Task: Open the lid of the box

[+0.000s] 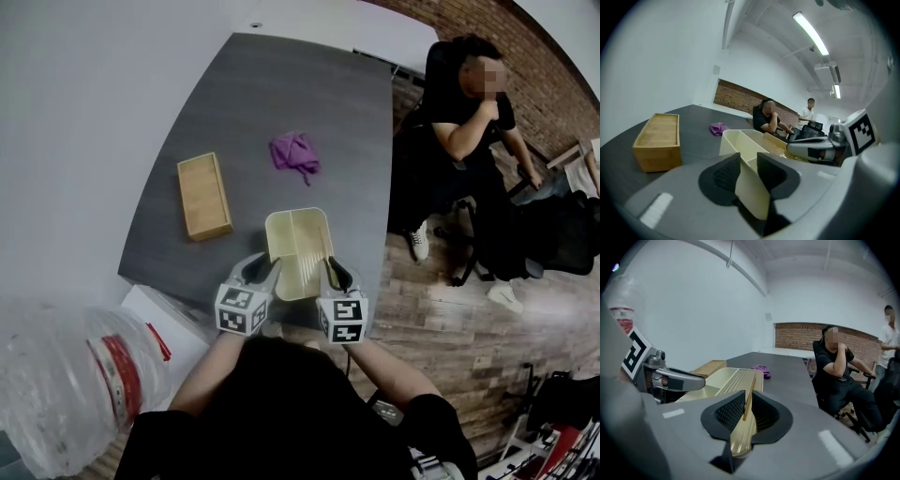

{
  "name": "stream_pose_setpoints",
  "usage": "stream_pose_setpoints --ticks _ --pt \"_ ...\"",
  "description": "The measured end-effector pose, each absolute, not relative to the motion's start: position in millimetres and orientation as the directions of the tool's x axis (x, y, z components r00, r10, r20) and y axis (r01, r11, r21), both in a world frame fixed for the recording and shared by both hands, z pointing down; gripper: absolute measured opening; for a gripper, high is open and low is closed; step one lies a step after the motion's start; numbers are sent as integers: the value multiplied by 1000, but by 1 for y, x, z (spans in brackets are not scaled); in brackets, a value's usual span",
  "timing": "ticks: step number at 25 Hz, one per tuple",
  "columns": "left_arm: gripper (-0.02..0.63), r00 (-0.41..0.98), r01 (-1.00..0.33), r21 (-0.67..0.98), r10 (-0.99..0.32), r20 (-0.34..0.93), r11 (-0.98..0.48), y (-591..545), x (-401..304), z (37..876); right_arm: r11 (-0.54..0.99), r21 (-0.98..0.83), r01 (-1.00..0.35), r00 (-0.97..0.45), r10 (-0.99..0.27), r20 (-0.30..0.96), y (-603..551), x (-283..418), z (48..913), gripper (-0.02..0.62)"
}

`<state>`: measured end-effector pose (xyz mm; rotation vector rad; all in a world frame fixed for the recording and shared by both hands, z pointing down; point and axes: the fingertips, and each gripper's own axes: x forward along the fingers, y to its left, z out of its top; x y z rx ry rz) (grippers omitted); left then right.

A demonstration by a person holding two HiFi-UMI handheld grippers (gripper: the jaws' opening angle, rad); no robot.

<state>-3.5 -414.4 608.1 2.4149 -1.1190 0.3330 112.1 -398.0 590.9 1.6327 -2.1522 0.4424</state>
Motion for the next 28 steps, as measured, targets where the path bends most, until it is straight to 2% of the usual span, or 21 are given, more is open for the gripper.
stream_pose_setpoints --ticks 13,20,28 --pt "98 584 -810 266 -679 445 -522 -417 -11 613 247 -34 -968 -230 -831 506 -395 104 594 28" --pt "97 585 -809 255 -675 450 -530 -420 -9 611 219 -107 -970 -244 -855 457 -398 108 578 25" --pt "86 575 -816 244 -693 434 -524 -423 -12 608 254 -65 -965 -259 -885 387 -404 108 552 25"
